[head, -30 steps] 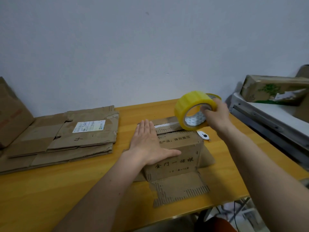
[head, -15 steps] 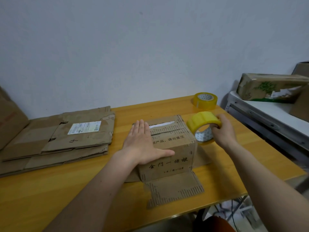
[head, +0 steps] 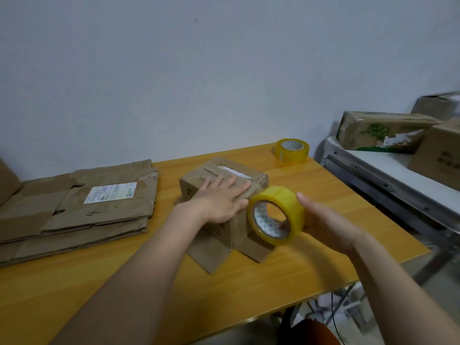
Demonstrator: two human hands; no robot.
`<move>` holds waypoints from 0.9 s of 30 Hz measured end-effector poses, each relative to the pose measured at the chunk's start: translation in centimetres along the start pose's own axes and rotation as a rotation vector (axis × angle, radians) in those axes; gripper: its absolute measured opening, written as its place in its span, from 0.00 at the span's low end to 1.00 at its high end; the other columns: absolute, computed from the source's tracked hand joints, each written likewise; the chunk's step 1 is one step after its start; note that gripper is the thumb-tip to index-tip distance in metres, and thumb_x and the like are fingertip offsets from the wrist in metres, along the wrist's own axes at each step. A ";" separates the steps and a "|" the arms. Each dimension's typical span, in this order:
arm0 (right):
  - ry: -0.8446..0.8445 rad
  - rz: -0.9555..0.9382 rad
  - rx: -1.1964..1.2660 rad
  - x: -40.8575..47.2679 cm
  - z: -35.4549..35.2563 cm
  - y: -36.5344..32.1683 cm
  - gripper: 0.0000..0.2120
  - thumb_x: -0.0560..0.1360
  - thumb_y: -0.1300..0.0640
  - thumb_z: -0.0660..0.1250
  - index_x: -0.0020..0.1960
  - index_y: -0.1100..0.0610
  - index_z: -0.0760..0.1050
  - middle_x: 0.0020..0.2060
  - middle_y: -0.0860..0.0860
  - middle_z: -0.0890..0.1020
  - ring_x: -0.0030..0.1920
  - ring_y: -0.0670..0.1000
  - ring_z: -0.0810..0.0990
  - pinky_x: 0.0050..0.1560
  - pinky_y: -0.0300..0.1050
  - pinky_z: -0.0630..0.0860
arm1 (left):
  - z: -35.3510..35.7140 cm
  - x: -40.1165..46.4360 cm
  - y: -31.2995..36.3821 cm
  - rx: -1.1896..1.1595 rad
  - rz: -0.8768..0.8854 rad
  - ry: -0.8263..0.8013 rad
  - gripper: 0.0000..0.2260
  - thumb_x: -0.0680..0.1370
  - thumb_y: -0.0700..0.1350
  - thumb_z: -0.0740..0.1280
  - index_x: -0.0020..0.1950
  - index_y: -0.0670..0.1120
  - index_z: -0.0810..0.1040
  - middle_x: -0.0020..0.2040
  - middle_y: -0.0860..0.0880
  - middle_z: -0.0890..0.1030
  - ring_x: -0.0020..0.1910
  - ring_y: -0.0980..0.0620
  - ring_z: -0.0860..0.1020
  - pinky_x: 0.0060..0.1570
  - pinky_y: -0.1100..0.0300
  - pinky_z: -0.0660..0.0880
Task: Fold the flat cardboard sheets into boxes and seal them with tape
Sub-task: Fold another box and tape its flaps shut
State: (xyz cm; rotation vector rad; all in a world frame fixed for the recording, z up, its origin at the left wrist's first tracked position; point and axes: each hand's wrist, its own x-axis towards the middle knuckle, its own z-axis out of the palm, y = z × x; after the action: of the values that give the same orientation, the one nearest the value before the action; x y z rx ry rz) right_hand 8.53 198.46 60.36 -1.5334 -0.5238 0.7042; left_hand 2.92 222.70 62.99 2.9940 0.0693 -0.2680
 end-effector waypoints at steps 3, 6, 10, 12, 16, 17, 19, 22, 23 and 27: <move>-0.028 0.029 -0.008 0.4 2.4 0.4 0.23 0.75 0.48 0.62 0.60 0.64 0.76 0.53 0.59 0.83 0.53 0.57 0.81 0.57 0.50 0.76 | -0.2 1.0 -0.7 -0.011 0.082 0.091 0.21 0.84 0.51 0.48 0.77 0.64 0.49 0.79 0.59 0.48 0.78 0.51 0.45 0.74 0.48 0.38; 0.026 -0.015 -0.015 1.1 5.1 0.3 0.27 0.71 0.46 0.65 0.55 0.70 0.75 0.46 0.61 0.81 0.46 0.55 0.80 0.51 0.49 0.76 | -0.1 1.4 -1.4 -0.061 0.074 0.141 0.22 0.85 0.47 0.49 0.76 0.65 0.53 0.78 0.60 0.52 0.78 0.52 0.47 0.75 0.48 0.43; 0.064 -0.004 -0.042 2.0 6.7 -0.1 0.30 0.65 0.39 0.68 0.48 0.66 0.76 0.39 0.61 0.76 0.40 0.57 0.75 0.45 0.50 0.74 | -0.3 1.7 -2.8 -0.140 0.068 0.146 0.22 0.85 0.45 0.50 0.75 0.66 0.54 0.78 0.61 0.52 0.78 0.53 0.47 0.75 0.51 0.48; 0.063 0.064 -0.064 2.2 7.2 0.6 0.24 0.66 0.40 0.69 0.42 0.62 0.77 0.36 0.60 0.78 0.35 0.55 0.78 0.39 0.46 0.77 | -0.2 2.0 -3.2 -0.159 0.053 0.144 0.22 0.85 0.45 0.49 0.75 0.67 0.54 0.78 0.62 0.52 0.77 0.54 0.46 0.74 0.51 0.48; 0.087 0.125 -0.083 2.8 7.6 1.0 0.17 0.71 0.42 0.69 0.34 0.56 0.78 0.32 0.54 0.82 0.33 0.50 0.81 0.38 0.46 0.80 | 0.1 2.5 -3.6 -0.184 0.043 0.166 0.22 0.85 0.46 0.50 0.74 0.68 0.55 0.78 0.62 0.52 0.77 0.54 0.46 0.75 0.48 0.50; 0.090 0.136 -0.095 2.9 7.5 0.9 0.17 0.72 0.43 0.69 0.35 0.56 0.78 0.32 0.54 0.83 0.34 0.51 0.82 0.41 0.48 0.80 | 0.1 2.6 -3.6 -0.191 0.042 0.176 0.22 0.85 0.45 0.50 0.74 0.67 0.56 0.78 0.61 0.53 0.77 0.54 0.46 0.75 0.47 0.50; 0.092 0.155 -0.107 3.0 7.4 0.7 0.17 0.73 0.44 0.69 0.37 0.58 0.78 0.34 0.55 0.83 0.35 0.53 0.81 0.43 0.50 0.79 | 0.3 2.7 -3.6 -0.218 0.037 0.203 0.22 0.84 0.44 0.51 0.74 0.66 0.58 0.78 0.59 0.54 0.77 0.53 0.47 0.75 0.47 0.50; 0.086 0.188 -0.126 2.9 6.3 0.6 0.20 0.72 0.41 0.69 0.44 0.59 0.77 0.34 0.55 0.80 0.34 0.53 0.78 0.38 0.45 0.77 | 0.9 2.6 -3.3 -0.349 0.013 0.283 0.22 0.81 0.45 0.56 0.73 0.64 0.63 0.77 0.58 0.58 0.76 0.54 0.49 0.74 0.51 0.49; 0.119 0.197 -0.118 3.0 5.6 0.4 0.21 0.73 0.41 0.68 0.43 0.60 0.76 0.33 0.54 0.80 0.31 0.52 0.78 0.34 0.42 0.77 | 1.2 2.5 -3.2 -0.377 0.004 0.320 0.21 0.80 0.49 0.60 0.72 0.64 0.65 0.77 0.59 0.59 0.76 0.55 0.49 0.73 0.52 0.51; 0.521 0.134 -0.332 6.6 1.2 0.9 0.18 0.79 0.49 0.62 0.41 0.63 0.79 0.38 0.60 0.83 0.35 0.56 0.80 0.38 0.50 0.78 | 1.9 2.3 -2.7 -0.357 -0.033 0.400 0.33 0.66 0.67 0.71 0.69 0.67 0.67 0.74 0.63 0.61 0.74 0.59 0.51 0.68 0.47 0.61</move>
State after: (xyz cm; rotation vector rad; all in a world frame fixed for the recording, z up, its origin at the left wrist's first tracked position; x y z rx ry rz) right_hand 12.27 203.88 58.67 -1.9920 -0.1461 0.2996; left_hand 4.66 225.20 60.35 2.6444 0.1847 0.3115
